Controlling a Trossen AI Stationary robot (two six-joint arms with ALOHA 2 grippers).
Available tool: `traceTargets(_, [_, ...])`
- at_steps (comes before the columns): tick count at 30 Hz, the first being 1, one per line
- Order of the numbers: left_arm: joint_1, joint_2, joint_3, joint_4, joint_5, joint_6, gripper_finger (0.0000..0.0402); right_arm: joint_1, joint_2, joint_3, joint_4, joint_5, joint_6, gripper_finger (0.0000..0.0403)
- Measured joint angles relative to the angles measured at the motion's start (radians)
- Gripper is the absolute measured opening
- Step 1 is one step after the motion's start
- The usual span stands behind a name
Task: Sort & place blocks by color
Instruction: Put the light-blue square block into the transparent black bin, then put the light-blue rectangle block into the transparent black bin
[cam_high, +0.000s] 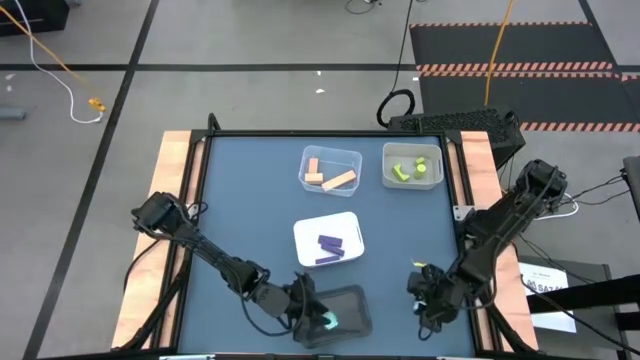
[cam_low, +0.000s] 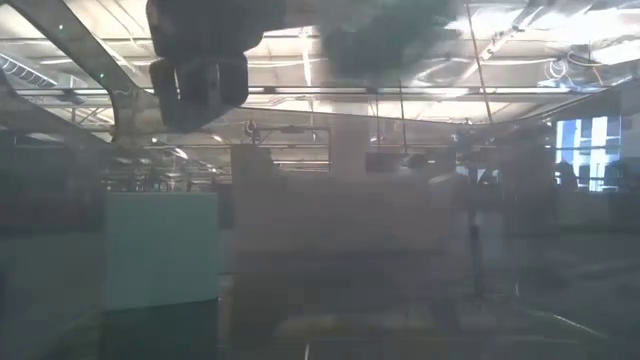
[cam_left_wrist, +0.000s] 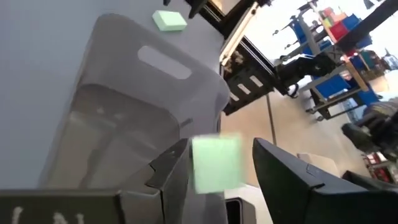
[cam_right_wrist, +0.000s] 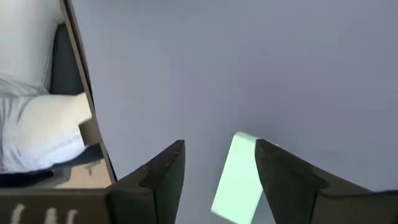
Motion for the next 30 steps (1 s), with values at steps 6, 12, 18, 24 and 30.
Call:
traceTargets(6, [0.0,0.001,0.0,0.004,0.041,-0.004,0.0199,0.016,0.0,0.0,-0.004,0.0,0.0,0.0201])
traceTargets(12, [0.012,-0.028,0.0,0.009,0.057,0.028,0.0223,0.014,0.0,0.0,0.063,0.146,-0.109,0.0218])
traceTargets(18, [0.003,-0.127,0.0,0.001,0.057,0.187,0.0229,-0.047,0.0,0.001,0.129,0.101,-0.085,0.0216])
traceTargets(24, [-0.015,-0.247,0.0,-0.092,0.014,0.302,0.023,-0.102,0.0,0.001,-0.007,-0.107,0.039,0.0216])
traceTargets(30, [-0.042,-0.323,-0.001,-0.24,-0.063,0.331,0.023,-0.09,0.0,0.001,-0.08,-0.183,0.204,0.0216])
